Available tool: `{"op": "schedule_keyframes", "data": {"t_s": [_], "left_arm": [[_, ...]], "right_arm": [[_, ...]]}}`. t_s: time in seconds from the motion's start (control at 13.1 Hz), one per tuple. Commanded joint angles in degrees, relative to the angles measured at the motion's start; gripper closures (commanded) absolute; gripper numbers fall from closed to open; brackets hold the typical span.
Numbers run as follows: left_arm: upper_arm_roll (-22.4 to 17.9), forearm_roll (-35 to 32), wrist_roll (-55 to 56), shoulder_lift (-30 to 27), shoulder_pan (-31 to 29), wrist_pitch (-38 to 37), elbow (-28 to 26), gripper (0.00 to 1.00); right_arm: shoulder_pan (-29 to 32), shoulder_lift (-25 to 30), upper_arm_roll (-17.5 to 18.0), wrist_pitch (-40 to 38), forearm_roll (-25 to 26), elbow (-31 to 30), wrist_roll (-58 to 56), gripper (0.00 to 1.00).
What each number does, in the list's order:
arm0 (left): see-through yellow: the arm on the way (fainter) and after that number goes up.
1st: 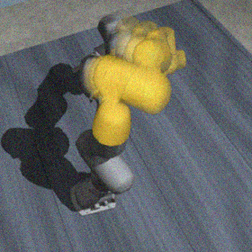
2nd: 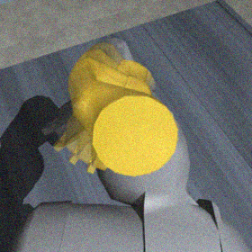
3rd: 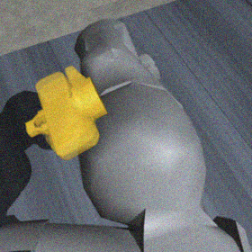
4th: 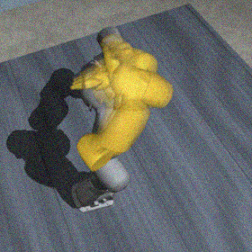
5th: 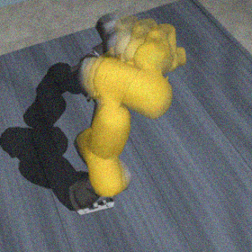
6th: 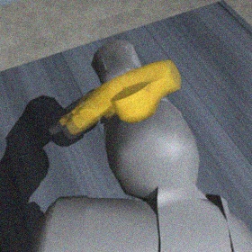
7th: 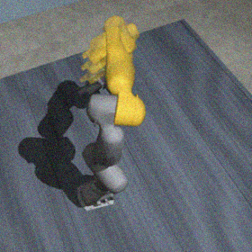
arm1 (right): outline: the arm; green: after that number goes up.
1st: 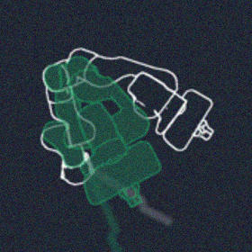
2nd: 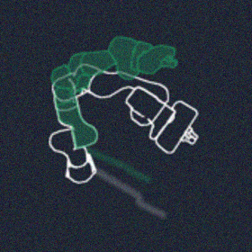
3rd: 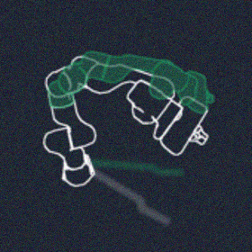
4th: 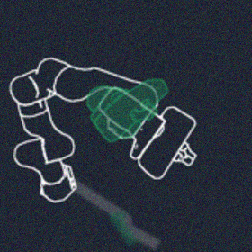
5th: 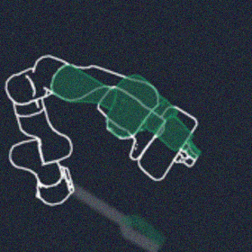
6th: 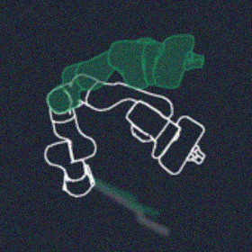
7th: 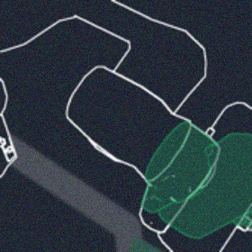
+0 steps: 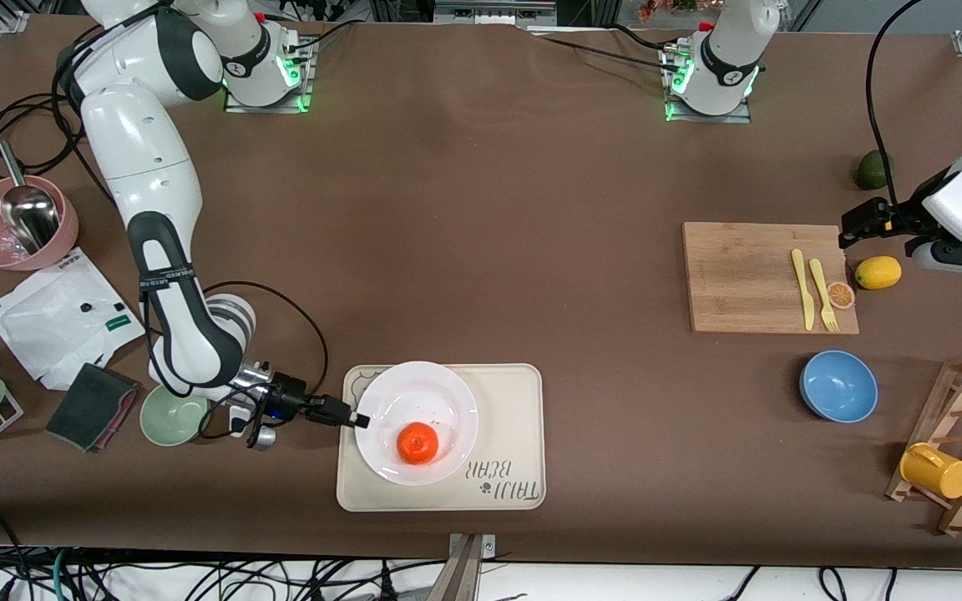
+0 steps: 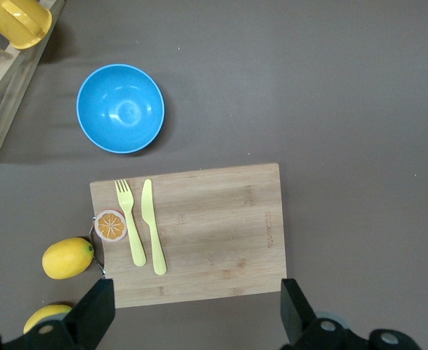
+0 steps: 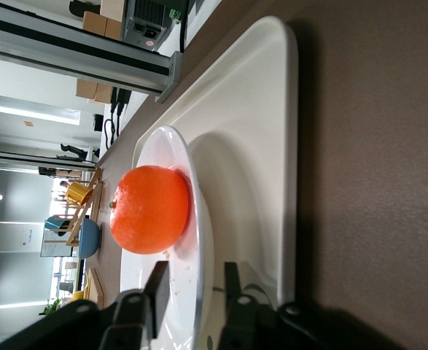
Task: Place orange and plate with both arms
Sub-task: 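Slide the plate onto the bear-print tray with the right gripper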
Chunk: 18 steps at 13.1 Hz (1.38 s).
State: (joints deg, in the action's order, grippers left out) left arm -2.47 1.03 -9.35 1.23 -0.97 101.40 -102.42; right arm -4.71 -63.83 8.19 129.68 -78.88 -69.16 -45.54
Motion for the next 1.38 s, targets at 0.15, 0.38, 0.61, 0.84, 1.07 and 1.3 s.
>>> {"op": "schedule_keyframes", "data": {"t_s": [0.15, 0.38, 0.61, 0.84, 1.07, 1.3], "left_arm": [[0.0, 1.5, -1.5, 0.6, -0.3, -1.2, 1.6, 0.0], [0.0, 1.5, -1.5, 0.6, -0.3, -1.2, 1.6, 0.0], [0.0, 1.5, -1.5, 0.6, -0.3, -1.2, 1.6, 0.0], [0.0, 1.4, -1.5, 0.6, -0.3, -1.2, 1.6, 0.0], [0.0, 1.4, -1.5, 0.6, -0.3, -1.2, 1.6, 0.0], [0.0, 1.5, -1.5, 0.6, -0.3, -1.2, 1.6, 0.0]], "right_arm": [[0.3, -0.2, -1.0, -0.8, 3.4, 0.9, -0.3, 0.0], [1.5, 0.5, -1.2, -1.0, 6.5, 0.9, -0.3, 0.0], [1.5, 0.6, -1.1, -1.1, 6.4, 1.0, -0.4, 0.0], [1.4, 1.9, -0.7, -1.1, 6.1, 1.0, 0.3, 0.0], [1.4, 2.7, -0.8, -1.1, 6.2, 0.9, 0.4, 0.0], [1.4, 3.3, -1.1, -2.1, 6.6, 0.9, 0.4, 0.0]]}}
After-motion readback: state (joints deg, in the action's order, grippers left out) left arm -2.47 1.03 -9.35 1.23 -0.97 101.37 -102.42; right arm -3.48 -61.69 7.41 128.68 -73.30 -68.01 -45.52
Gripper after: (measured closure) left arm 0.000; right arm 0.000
